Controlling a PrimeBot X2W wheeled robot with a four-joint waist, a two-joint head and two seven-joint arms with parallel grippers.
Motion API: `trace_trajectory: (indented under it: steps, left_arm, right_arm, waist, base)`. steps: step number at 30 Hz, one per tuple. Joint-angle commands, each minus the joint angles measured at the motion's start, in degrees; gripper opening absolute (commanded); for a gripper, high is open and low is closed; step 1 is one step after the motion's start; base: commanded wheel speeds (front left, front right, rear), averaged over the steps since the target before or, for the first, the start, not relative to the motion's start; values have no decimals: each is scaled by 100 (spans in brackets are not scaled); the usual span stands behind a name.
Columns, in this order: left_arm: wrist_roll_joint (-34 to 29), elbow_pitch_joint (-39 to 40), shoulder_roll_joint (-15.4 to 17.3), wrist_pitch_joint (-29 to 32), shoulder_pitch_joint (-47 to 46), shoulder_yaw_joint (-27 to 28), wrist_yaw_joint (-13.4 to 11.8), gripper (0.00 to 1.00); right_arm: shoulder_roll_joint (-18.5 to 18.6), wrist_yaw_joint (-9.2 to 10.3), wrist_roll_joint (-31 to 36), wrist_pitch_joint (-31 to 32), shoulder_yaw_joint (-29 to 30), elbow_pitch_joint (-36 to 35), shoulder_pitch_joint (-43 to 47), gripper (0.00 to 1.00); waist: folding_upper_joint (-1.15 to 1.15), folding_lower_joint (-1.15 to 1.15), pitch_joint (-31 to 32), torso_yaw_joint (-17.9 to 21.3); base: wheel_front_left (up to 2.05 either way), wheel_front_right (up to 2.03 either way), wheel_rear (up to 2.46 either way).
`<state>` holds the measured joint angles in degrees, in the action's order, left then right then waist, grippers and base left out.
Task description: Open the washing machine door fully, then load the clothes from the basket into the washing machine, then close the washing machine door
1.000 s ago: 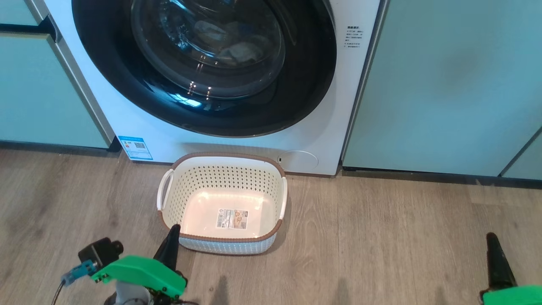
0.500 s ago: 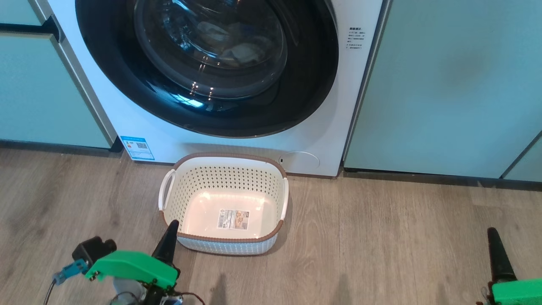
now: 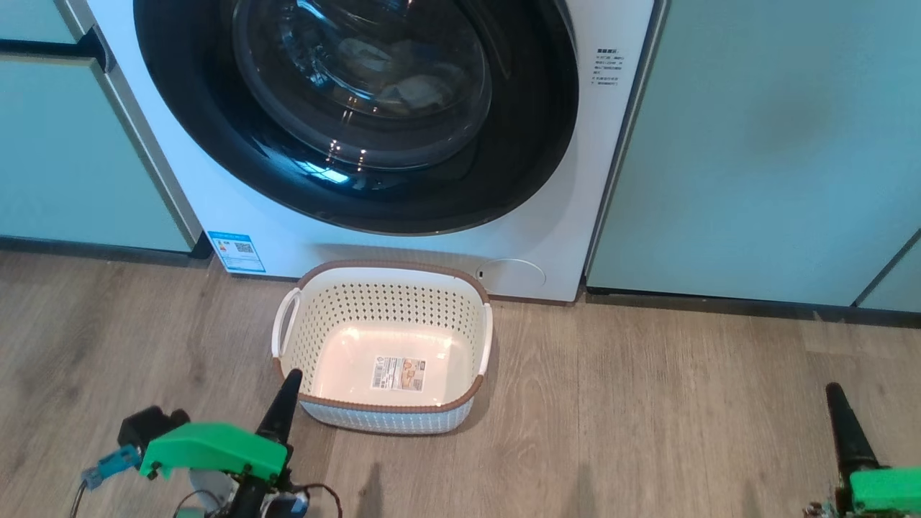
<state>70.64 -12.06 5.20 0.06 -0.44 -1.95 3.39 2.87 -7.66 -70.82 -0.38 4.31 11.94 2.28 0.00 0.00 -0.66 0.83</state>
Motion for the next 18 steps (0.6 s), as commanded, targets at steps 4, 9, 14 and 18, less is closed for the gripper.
trace_trajectory:
  steps: [4,9,14,18]
  left_arm:
    - [371,99,29,79,-334,248,88,0]
    - [690,52,9,146,-371,314,141,0]
    - [944,14,-7,200,-400,368,183,0]
    - [1199,-24,-24,254,-430,422,225,0]
  right_arm:
    - [135,12,-379,89,-35,-127,-418,0]
    - [138,13,-696,159,-28,-74,-485,0]
    - [141,14,-950,215,-22,-32,-538,0]
    - [142,15,-1203,272,-15,11,-592,0]
  waist:
    - [0,0,6,-11]
    - [0,0,13,-23]
    - [0,0,18,-32]
    - [0,0,24,-42]
  base:
    - [0,0,0]
    - [0,0,0]
    - [0,0,0]
    - [0,0,0]
